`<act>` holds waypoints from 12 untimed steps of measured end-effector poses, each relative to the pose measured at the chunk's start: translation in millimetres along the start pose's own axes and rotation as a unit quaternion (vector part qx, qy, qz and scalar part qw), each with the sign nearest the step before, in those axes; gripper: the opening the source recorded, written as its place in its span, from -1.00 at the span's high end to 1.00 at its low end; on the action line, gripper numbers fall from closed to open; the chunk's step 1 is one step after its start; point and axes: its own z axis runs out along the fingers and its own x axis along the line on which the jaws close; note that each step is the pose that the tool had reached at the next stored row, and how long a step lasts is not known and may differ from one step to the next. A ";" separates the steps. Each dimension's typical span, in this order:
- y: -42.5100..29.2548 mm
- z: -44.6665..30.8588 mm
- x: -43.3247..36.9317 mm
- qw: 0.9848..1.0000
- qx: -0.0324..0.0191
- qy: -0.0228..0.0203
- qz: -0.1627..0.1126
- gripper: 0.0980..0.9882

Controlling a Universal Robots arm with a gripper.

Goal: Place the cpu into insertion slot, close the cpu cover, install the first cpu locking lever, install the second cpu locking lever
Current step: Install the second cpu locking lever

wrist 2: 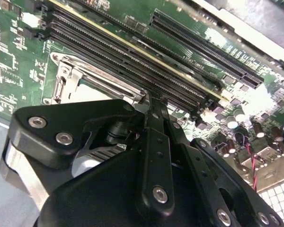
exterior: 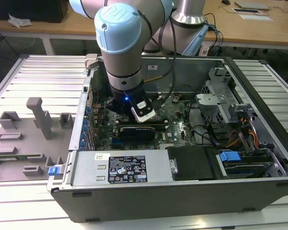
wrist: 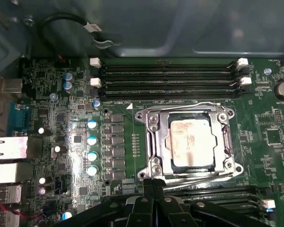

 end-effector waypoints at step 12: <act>0.6 6.2 7.7 1.000 -0.015 0.000 0.002 0.98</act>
